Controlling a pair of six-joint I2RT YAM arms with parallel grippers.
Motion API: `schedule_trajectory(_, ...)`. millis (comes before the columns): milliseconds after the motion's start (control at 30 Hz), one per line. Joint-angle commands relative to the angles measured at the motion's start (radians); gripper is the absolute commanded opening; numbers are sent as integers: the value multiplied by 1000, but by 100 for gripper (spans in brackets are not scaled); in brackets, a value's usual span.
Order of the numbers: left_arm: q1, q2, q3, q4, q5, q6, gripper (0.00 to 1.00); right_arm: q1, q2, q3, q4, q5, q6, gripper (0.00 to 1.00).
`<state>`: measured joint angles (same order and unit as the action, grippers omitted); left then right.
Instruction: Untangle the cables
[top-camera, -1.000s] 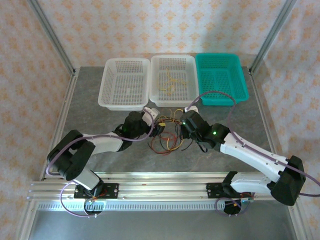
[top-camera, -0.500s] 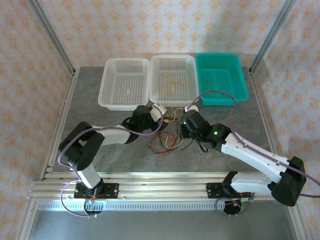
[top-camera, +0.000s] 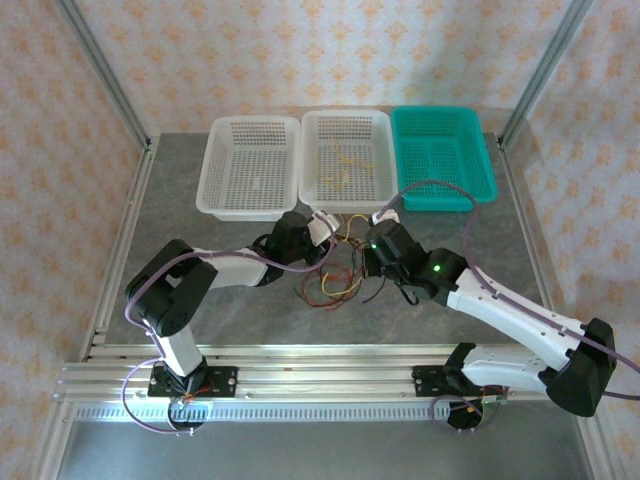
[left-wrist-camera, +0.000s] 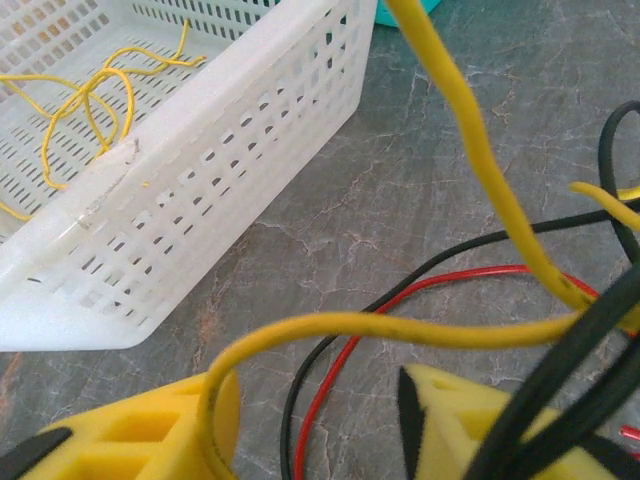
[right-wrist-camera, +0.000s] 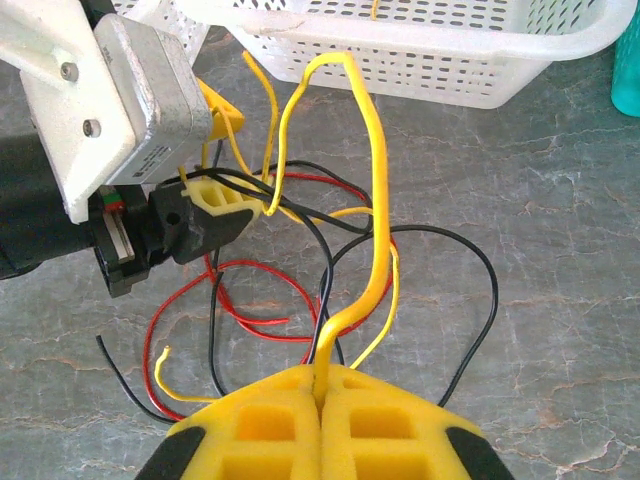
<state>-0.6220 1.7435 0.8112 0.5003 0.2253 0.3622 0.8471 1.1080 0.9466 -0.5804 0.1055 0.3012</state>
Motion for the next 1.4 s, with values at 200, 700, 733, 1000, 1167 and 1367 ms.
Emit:
schedule_trajectory(200, -16, -10, 22, -6, 5, -35, 22, -5, 21, 38, -35, 57, -6, 0)
schedule_trajectory(700, -36, -64, -30, 91, -140, -121, 19, -5, 165, 42, -108, 58, 0, 0)
schedule_trajectory(733, -36, -67, -33, 95, -147, -123, 18, -5, 170, 41, -114, 65, -2, 0)
schedule_trajectory(1000, -37, -78, -50, 127, -229, -147, 6, -4, 176, 41, -153, 107, 10, 0)
schedule_trajectory(1167, -38, -81, -59, 135, -244, -168, 2, 11, 146, 38, -135, 85, -6, 0)
schedule_trajectory(1367, -50, -77, -54, 136, -231, -178, 2, 89, 136, 53, -83, 86, -30, 0)
